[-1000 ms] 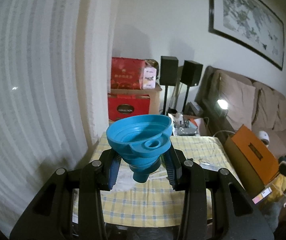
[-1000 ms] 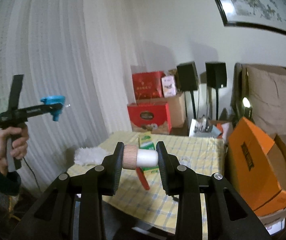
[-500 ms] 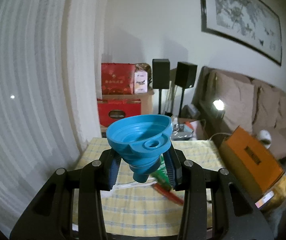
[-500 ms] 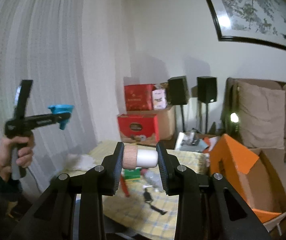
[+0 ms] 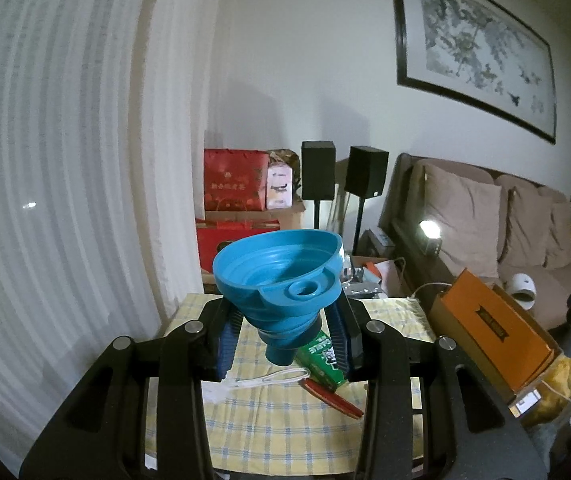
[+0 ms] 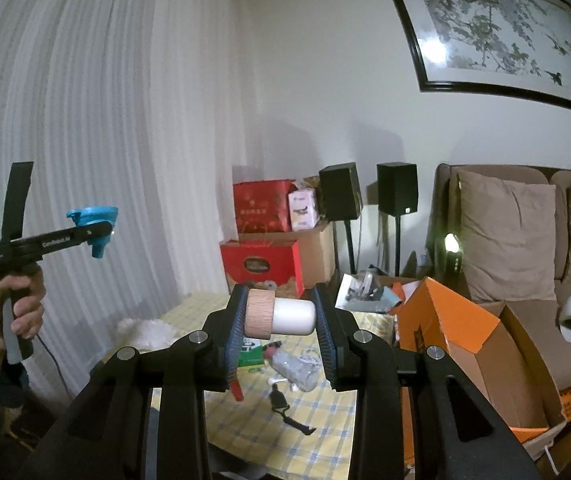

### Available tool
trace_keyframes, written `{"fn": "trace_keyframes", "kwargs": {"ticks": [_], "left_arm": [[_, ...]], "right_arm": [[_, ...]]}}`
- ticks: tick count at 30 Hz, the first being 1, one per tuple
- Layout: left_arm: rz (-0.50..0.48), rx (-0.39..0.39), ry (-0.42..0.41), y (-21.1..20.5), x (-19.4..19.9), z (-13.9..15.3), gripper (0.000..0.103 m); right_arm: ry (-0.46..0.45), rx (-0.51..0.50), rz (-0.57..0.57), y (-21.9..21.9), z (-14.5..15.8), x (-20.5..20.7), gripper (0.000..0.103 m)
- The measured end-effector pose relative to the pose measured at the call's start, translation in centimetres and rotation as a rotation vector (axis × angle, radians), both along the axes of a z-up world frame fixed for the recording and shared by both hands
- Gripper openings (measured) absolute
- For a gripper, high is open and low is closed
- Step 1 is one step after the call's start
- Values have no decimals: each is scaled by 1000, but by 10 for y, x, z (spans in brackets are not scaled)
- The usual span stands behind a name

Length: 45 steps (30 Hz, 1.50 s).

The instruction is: Organize objects

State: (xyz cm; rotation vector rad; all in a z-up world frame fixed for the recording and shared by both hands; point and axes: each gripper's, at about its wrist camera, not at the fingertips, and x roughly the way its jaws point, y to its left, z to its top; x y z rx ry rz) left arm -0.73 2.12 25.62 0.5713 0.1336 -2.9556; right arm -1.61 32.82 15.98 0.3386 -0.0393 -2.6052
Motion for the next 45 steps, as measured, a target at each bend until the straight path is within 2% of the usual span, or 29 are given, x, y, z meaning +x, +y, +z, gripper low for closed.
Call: {"fn": "trace_keyframes", "kwargs": {"ticks": [7, 12, 20, 45], "left_arm": [[-3, 8, -7, -5, 3, 1, 36], [-2, -22, 10, 1, 7, 6, 36], [-31, 21, 0, 3, 4, 4, 36], [-93, 19, -11, 26, -11, 6, 36]], "right_arm": [[-2, 4, -2, 1, -1, -2, 32], [-7, -1, -10, 6, -2, -5, 32], [-8, -17, -34, 16, -3, -5, 32], [-14, -30, -97, 37, -1, -2, 32]]}}
